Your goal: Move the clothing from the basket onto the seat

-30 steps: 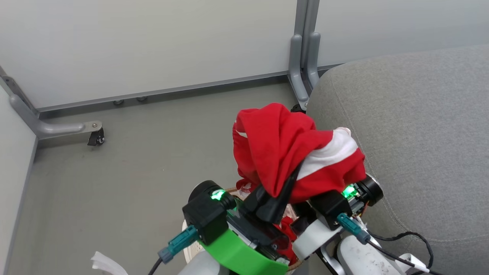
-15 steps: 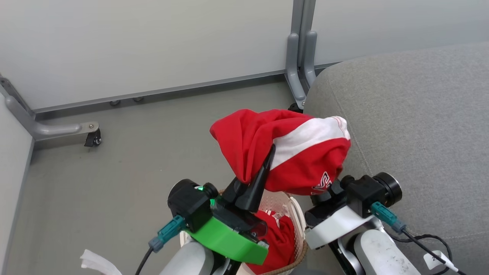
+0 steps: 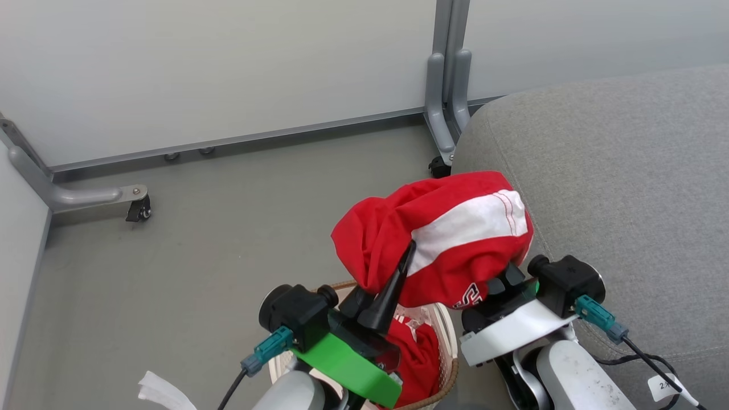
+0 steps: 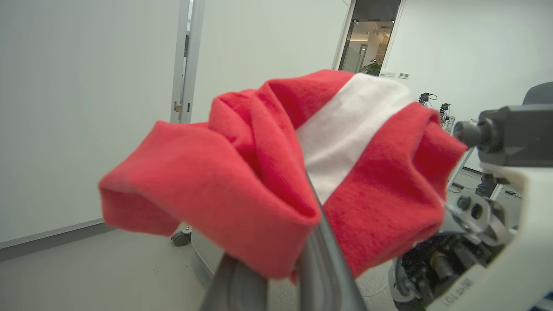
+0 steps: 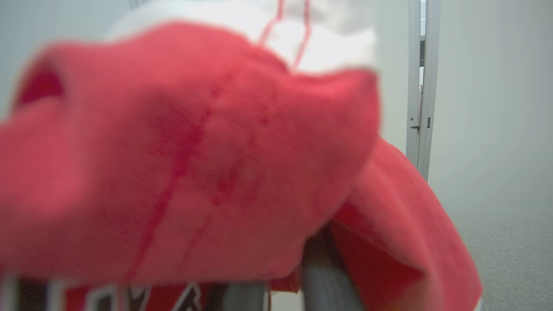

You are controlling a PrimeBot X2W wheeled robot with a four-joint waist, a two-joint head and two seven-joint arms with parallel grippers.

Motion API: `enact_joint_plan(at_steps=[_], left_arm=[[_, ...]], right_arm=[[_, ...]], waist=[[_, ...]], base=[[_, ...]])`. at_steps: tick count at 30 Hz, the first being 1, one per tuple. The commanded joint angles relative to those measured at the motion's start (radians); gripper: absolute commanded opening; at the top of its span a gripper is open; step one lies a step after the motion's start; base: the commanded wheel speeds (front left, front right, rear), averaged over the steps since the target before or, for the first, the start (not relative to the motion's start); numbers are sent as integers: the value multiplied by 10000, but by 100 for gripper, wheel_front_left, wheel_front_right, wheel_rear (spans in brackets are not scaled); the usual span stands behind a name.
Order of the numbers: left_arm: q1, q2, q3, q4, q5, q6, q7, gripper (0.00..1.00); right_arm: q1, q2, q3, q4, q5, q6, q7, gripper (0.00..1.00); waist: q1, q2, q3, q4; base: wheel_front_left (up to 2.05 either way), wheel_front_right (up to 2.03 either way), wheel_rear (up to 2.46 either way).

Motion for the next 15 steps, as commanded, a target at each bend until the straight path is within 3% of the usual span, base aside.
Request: enact_joint_plan(at_steps=[1, 15], left_arm=[[-10, 36, -39, 30, 47, -52, -4, 0], [-177, 36, -317, 239, 24, -84, -5, 0]], right_arm=[[41, -9, 17, -40, 56, -3, -31, 0], [71, -9, 103, 86, 258, -3, -31, 0]], waist=[[0, 0, -7, -2], [0, 0, -45, -3]], base=[[0, 0, 0], [0, 0, 0]])
